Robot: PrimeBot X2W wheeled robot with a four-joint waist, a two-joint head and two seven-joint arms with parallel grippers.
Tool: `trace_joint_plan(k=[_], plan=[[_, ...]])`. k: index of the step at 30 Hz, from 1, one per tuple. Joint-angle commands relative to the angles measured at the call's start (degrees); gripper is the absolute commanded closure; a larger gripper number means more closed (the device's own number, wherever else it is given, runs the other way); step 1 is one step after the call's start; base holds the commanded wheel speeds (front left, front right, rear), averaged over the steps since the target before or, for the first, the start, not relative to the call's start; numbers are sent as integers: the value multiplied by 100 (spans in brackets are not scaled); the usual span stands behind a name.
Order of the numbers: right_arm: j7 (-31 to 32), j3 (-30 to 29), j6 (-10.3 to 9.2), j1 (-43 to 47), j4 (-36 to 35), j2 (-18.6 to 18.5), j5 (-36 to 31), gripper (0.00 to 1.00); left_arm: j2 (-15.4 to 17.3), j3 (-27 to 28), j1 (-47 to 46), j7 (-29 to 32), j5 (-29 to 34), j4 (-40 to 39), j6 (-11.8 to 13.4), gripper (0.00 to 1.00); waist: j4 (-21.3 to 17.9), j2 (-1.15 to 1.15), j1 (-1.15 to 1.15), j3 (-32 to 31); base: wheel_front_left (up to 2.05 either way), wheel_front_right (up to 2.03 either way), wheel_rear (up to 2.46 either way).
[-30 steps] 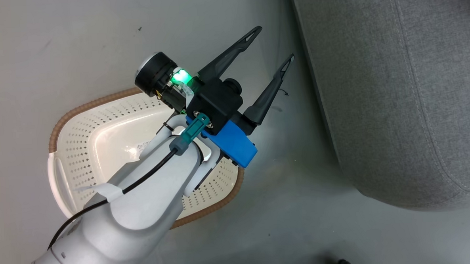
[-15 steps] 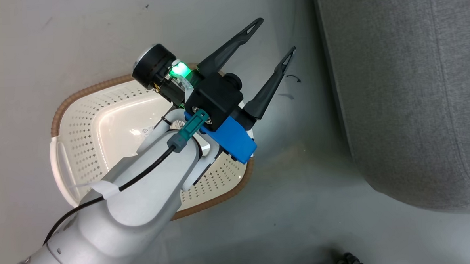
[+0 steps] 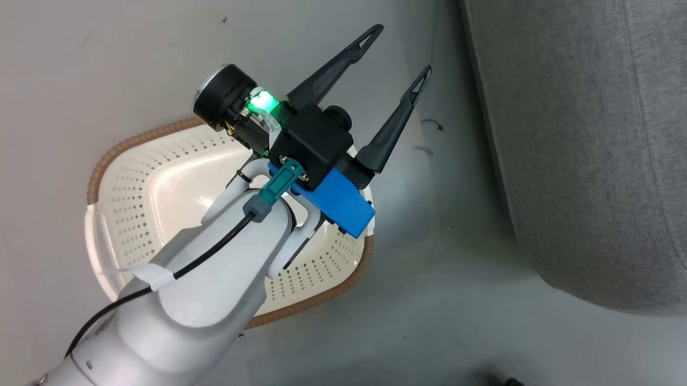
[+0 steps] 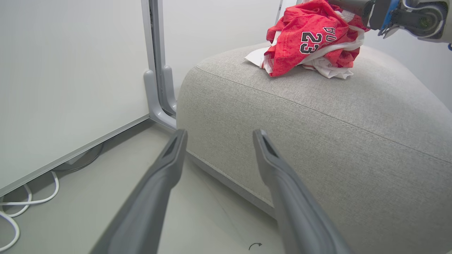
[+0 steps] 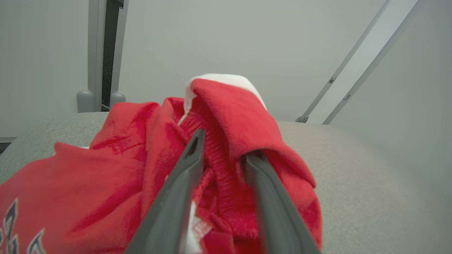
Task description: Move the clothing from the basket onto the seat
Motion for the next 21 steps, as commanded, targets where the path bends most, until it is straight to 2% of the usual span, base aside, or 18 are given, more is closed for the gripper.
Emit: trace_joint_plan(k=[1,5,12,21], plan=[[-22,-117,1,430,-176,135,51,0,-32,14,94,-101,-55,83,29,0,-3,0,0,-285,0,0,0],[-23,-167,1,850,-408,268,77,0,-63,37,200,-182,-119,152,50,0,-15,0,0,-529,0,0,0],[-22,-94,1,1781,-1262,691,200,0,-35,246,549,-346,-275,274,198,0,-47,0,0,-1157,0,0,0],[-22,373,2,2737,-2256,1157,401,0,14,975,1357,-392,-307,26,435,0,200,0,0,-1941,0,0,0]])
